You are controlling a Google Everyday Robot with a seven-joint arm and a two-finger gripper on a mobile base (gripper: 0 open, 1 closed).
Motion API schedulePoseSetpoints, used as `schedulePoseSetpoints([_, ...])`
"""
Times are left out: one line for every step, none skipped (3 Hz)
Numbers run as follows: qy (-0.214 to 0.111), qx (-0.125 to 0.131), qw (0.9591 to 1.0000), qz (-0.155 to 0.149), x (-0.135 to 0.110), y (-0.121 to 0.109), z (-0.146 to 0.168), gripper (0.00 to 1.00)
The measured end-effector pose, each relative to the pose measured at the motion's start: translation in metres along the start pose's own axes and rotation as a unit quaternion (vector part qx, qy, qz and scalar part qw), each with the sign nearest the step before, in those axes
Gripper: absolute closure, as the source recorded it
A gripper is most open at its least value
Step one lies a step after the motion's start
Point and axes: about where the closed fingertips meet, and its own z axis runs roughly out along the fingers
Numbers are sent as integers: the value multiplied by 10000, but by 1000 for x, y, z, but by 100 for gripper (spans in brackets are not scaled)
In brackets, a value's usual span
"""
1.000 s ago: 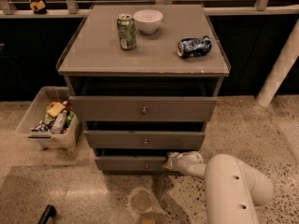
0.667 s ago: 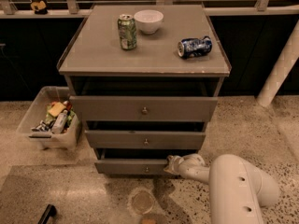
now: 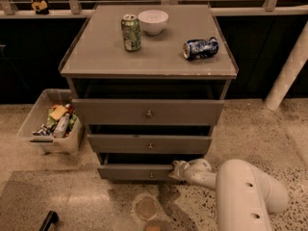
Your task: Open bottom drawer
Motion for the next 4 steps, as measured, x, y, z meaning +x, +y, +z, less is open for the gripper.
schedulePoseSetpoints([0,-1,10000,0,-2,0,-1,100])
schedulePoseSetpoints([-64,-57,9999,77,-1,14,-1,100])
schedulePoseSetpoints([-64,-58,9999,77,-3,12,-3,100])
schedulePoseSetpoints([-145,-138,9996,211,-3,29,-3,100])
